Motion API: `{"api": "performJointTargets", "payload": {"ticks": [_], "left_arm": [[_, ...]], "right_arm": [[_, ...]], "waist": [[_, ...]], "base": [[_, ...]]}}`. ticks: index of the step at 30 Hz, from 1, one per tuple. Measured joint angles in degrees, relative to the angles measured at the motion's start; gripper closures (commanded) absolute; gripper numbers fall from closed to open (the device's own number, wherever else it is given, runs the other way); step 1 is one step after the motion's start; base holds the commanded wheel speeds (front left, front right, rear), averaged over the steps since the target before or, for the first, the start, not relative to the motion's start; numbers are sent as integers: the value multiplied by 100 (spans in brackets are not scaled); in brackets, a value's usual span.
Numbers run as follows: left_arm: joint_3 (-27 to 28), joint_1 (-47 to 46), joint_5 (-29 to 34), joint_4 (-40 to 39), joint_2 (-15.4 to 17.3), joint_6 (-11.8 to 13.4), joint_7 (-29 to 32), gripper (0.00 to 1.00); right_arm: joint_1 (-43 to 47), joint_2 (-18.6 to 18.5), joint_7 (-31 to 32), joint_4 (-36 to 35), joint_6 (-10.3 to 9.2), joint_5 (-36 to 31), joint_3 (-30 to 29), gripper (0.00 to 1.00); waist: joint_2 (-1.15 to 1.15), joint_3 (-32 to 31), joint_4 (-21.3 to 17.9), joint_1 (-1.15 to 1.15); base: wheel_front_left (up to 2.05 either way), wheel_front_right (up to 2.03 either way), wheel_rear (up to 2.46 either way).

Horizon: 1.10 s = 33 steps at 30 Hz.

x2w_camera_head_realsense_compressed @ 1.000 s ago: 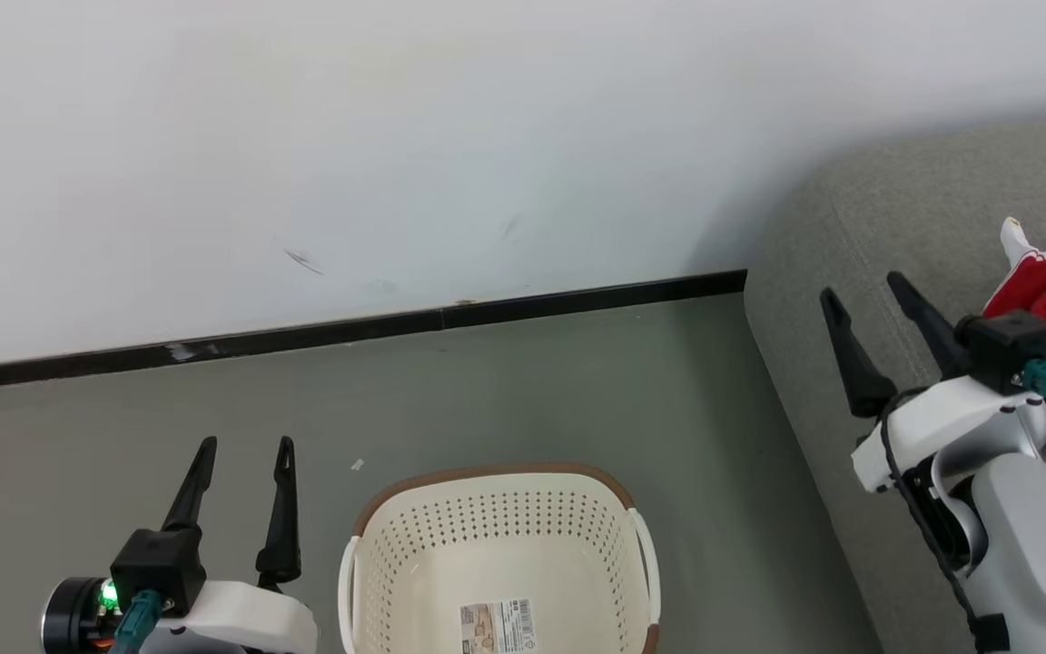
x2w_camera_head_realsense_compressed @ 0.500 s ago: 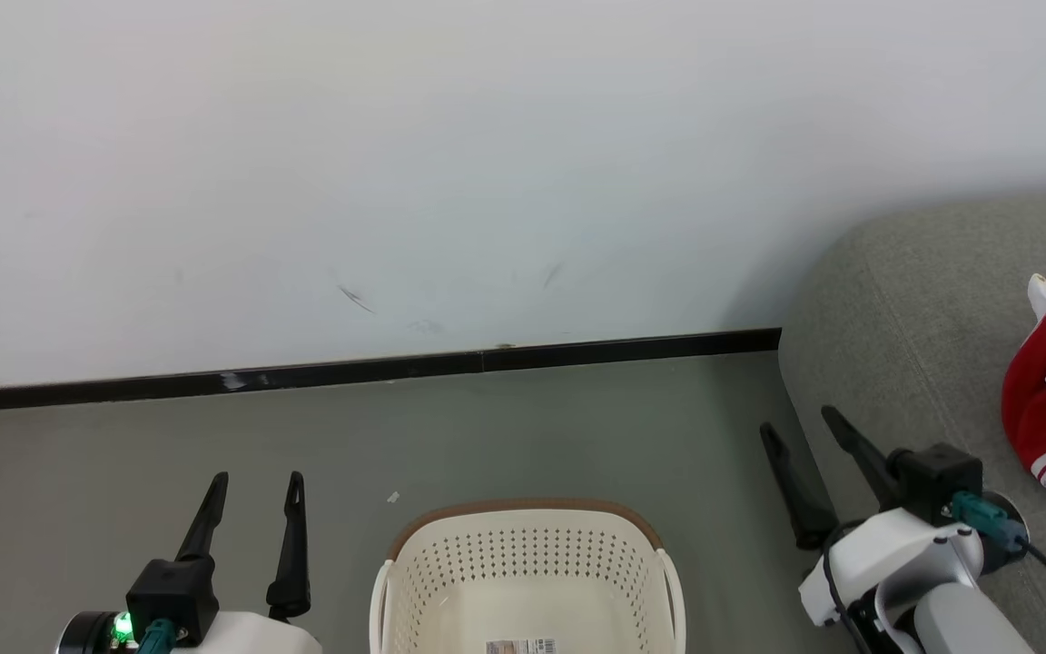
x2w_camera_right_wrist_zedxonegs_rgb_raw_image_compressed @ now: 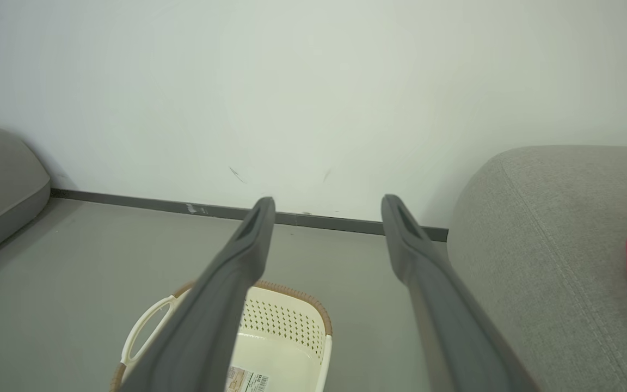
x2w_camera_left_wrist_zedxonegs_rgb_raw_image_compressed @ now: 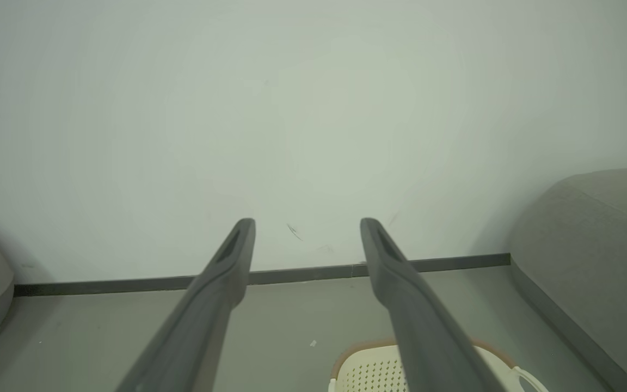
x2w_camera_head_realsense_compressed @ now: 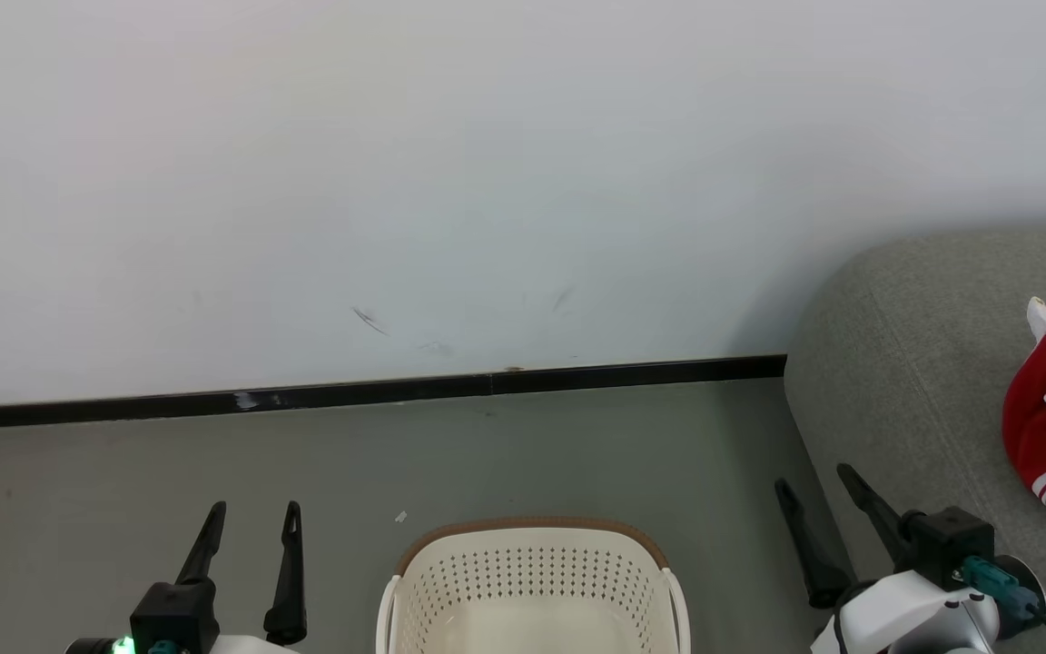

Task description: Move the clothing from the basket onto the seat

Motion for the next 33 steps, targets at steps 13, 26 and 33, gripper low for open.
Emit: {"api": "performJointTargets", "payload": {"ticks": [13, 26, 33], "left_arm": [[-41, -8, 254, 13, 51, 71, 0, 0], [-91, -106, 266, 213, 58, 156, 58, 0], [-181, -212, 357, 345, 94, 155, 162, 0]], "right_arm": [[256, 69, 59, -377, 0, -167, -54, 0], [481, 126, 154, -678, 0, -309, -170, 0], [493, 131, 190, -823, 0, -341, -201, 0]], "waist": [[0, 43, 3, -1], [0, 101, 58, 0], [0, 127, 110, 0]], "base": [[0, 0, 0], [0, 0, 0], [0, 0, 0]]}}
